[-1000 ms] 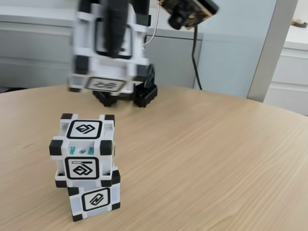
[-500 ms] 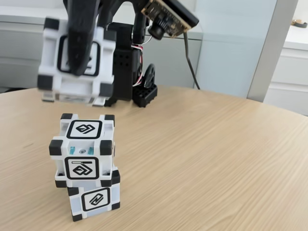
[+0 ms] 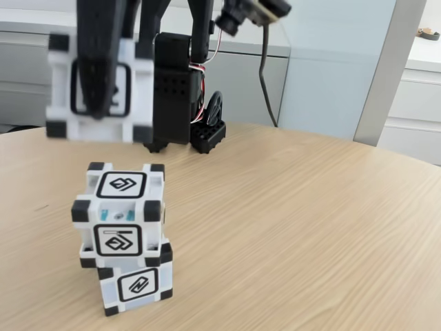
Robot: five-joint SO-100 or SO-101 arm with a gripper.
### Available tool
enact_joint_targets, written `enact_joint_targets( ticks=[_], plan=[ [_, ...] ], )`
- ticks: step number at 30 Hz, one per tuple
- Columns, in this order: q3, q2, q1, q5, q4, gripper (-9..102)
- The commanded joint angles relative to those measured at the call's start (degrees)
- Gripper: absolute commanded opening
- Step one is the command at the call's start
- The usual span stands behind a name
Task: Stack cubes from left to right.
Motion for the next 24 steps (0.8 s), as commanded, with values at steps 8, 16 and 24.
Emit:
enact_joint_targets(
  ticks=[8, 16, 24],
  plan=[
    [-3.3, -4.0, -0.3, -0.6, -0.5, 10],
    [-3.0, -4.1, -0.3, -4.8, 0.2, 35],
    [-3.3, 2.8, -0.3, -7.2, 0.3, 38]
  ],
)
